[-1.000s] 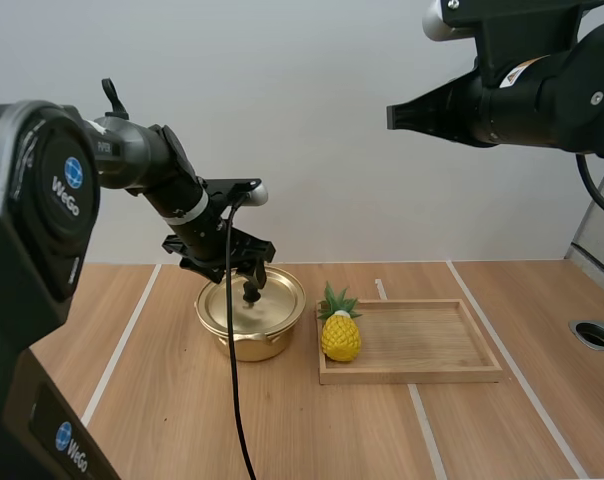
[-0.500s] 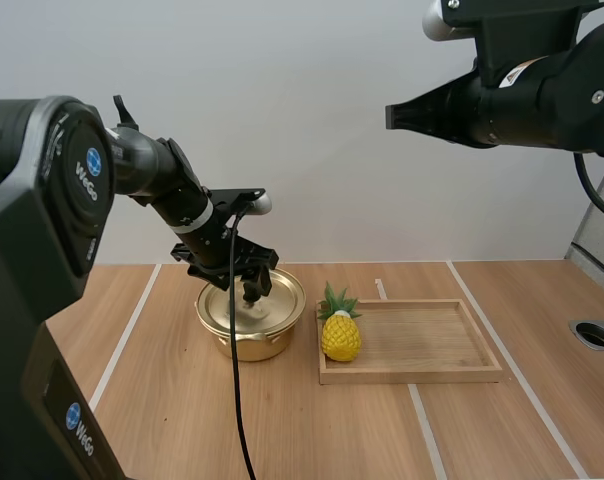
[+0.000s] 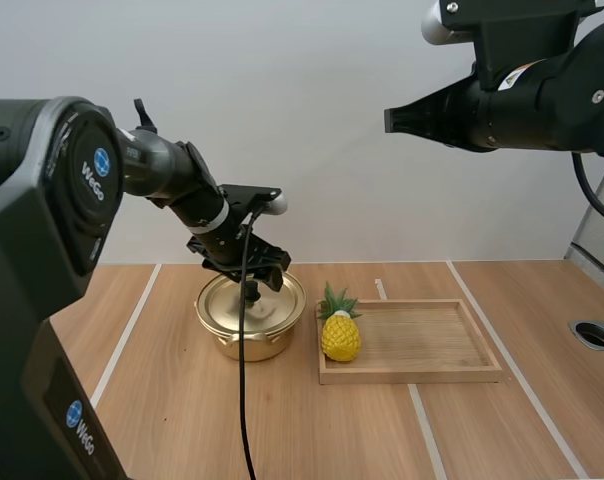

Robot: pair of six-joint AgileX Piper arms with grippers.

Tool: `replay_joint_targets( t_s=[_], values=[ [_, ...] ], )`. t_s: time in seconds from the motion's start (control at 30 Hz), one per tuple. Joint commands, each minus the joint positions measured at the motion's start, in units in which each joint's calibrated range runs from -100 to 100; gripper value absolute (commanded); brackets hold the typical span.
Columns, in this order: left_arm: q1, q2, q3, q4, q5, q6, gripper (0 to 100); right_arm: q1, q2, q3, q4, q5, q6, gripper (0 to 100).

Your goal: Open the pot, put the pineapple inside, and close it

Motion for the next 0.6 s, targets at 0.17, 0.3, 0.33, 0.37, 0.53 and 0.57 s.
replay_joint_targets(
  t_s=[0.17, 0.3, 0.33, 0.37, 0.53, 0.57],
  values=[
    [-0.65, 1.8, 0.2, 2.1, -3.4, -1.2, 100, -0.2, -0.4, -0.5, 0.3, 1.4, -0.3, 0],
    [-0.65, 3.5, 0.2, 4.4, -3.5, -2.4, 100, -0.2, -0.4, -0.5, 0.1, 1.4, -0.3, 0],
    [-0.65, 3.6, 0.2, 4.5, -3.5, -2.4, 100, -0.2, -0.4, -0.5, 0.1, 1.4, -0.3, 0],
    [-0.65, 3.8, 0.2, 4.6, -3.5, -2.4, 100, -0.2, -0.4, -0.5, 0.1, 1.4, -0.3, 0],
    [-0.65, 3.9, 0.2, 5.3, -2.4, -4.7, 100, -0.2, -0.4, -0.5, -0.2, 1.4, -0.3, 0],
    [-0.65, 3.9, 0.2, 5.3, -2.4, -5.0, 100, -0.2, -0.4, -0.5, -0.2, 1.4, -0.3, 0]
  ],
)
